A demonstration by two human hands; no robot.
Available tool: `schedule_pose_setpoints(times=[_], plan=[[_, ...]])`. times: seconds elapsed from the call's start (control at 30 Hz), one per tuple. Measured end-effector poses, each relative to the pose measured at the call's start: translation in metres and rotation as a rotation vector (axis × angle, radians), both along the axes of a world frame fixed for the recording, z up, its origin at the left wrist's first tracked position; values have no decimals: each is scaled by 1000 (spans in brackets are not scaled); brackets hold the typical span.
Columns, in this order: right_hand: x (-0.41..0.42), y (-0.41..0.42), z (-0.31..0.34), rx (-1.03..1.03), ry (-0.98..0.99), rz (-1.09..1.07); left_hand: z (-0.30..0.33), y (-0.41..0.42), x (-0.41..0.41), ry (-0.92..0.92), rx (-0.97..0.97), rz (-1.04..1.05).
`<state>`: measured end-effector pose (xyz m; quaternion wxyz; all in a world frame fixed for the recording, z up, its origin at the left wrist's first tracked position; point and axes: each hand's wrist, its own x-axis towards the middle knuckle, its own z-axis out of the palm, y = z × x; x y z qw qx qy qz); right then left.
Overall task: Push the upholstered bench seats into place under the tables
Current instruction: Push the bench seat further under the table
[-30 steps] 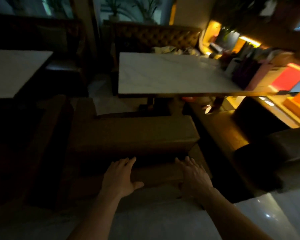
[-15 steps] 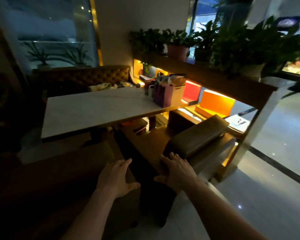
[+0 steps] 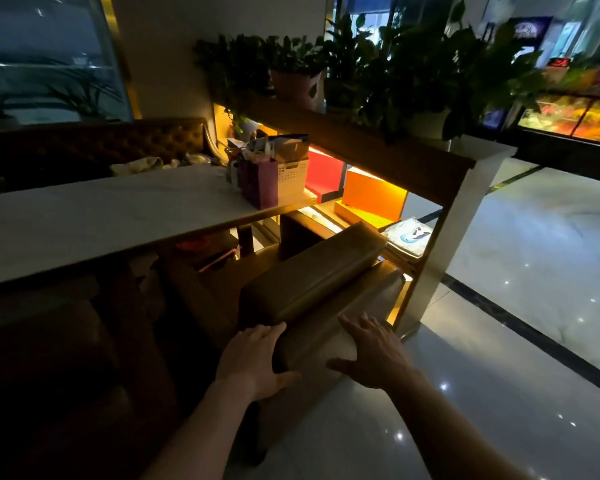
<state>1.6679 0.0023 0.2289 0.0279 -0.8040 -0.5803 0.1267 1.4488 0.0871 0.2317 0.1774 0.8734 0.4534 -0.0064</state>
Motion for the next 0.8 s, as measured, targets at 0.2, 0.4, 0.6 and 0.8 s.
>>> schedule_pose_setpoints(times=[0.2, 0.4, 0.6, 0.8], plan=[[94, 46, -41, -96, -9, -12, -56, 52, 105, -38, -107, -26], [170, 108, -63, -178, -21, 42, -100, 97, 177, -66, -205, 31], [220, 162, -99, -226, 10, 139, -135, 125, 208, -17, -272, 141], [263, 216, -147, -293, 10, 285, -173, 135, 238, 7, -297, 323]])
